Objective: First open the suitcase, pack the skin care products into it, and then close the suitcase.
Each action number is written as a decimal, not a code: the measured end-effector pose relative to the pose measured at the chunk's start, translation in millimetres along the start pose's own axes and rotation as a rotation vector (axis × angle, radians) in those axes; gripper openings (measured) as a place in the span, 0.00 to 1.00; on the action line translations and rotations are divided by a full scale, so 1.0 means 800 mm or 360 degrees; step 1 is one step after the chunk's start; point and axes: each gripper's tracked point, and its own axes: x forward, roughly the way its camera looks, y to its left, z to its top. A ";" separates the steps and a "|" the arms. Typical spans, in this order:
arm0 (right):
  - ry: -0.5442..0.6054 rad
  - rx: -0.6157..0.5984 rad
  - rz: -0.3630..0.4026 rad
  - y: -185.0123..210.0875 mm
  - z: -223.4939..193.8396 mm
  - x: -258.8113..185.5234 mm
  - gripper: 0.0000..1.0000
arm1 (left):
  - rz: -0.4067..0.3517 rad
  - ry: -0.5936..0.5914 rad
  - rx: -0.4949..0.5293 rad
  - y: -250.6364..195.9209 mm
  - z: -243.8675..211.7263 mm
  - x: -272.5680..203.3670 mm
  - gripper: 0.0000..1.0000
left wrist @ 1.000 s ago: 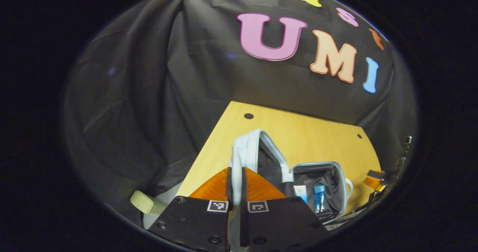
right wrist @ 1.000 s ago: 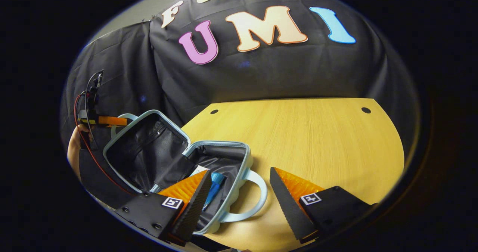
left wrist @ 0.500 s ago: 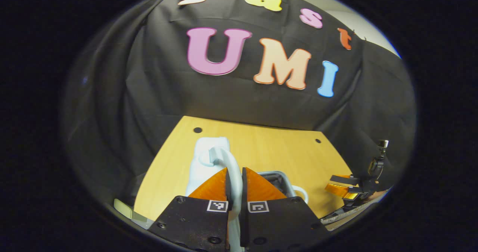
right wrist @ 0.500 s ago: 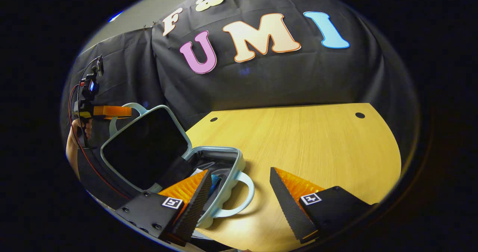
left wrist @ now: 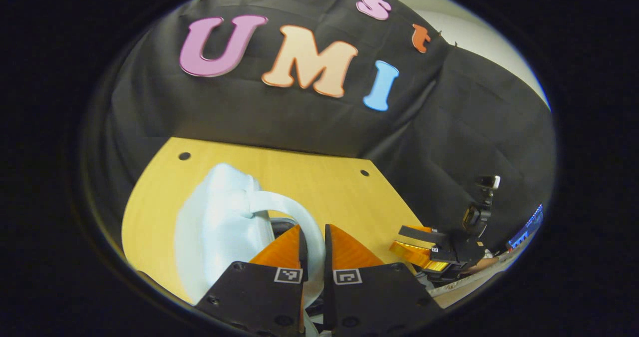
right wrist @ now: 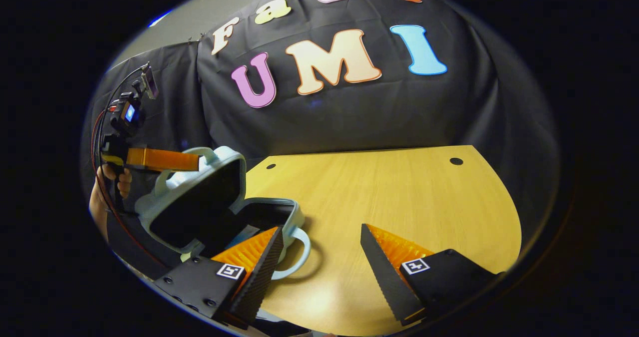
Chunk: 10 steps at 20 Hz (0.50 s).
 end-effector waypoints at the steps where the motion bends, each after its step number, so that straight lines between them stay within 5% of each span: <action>1: -0.0004 0.0002 -0.0012 -0.008 0.000 -0.007 0.98 | -0.0026 0.0049 0.0000 -0.013 -0.015 0.012 0.08; 10: -0.0013 0.0030 -0.0123 -0.072 -0.013 -0.057 0.98 | 0.0053 0.0346 0.0088 -0.039 -0.124 0.095 0.10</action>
